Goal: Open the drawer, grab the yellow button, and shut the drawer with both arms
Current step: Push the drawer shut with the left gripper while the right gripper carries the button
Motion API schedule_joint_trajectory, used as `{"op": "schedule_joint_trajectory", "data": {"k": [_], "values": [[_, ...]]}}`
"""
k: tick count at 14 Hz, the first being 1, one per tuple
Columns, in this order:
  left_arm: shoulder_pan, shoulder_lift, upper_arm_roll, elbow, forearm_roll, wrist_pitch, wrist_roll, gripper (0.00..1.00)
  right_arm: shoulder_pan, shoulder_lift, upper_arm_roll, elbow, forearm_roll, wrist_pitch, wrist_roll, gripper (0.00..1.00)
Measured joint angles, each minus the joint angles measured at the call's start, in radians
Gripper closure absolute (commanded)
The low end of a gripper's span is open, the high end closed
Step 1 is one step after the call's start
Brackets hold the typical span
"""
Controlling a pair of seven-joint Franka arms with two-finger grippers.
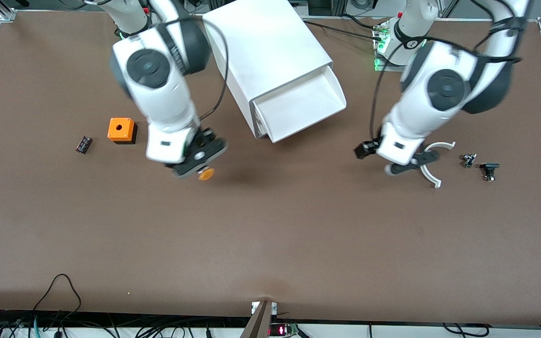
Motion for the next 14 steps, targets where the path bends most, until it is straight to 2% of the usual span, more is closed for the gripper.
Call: {"op": "schedule_joint_trajectory", "data": {"k": [2, 5, 8, 11, 14], "values": [[-0.014, 0.001, -0.034, -0.056, 0.0, 0.061, -0.084, 0.0, -0.057, -0.001, 0.0, -0.055, 0.0, 0.001, 0.096, 0.72], [-0.017, 0.002, -0.078, -0.11, 0.0, 0.102, -0.164, 0.0, -0.146, -0.008, 0.0, -0.15, 0.0, 0.04, 0.133, 0.72], [-0.017, 0.002, -0.137, -0.136, -0.03, 0.104, -0.219, 0.0, -0.218, -0.013, 0.0, -0.279, 0.0, 0.185, 0.13, 0.72], [-0.018, 0.002, -0.176, -0.157, -0.11, 0.104, -0.259, 0.0, -0.247, -0.021, 0.001, -0.413, 0.0, 0.344, 0.118, 0.72], [-0.016, 0.002, -0.224, -0.17, -0.132, 0.104, -0.293, 0.0, -0.281, -0.026, 0.001, -0.504, 0.0, 0.451, 0.068, 0.72]]}}
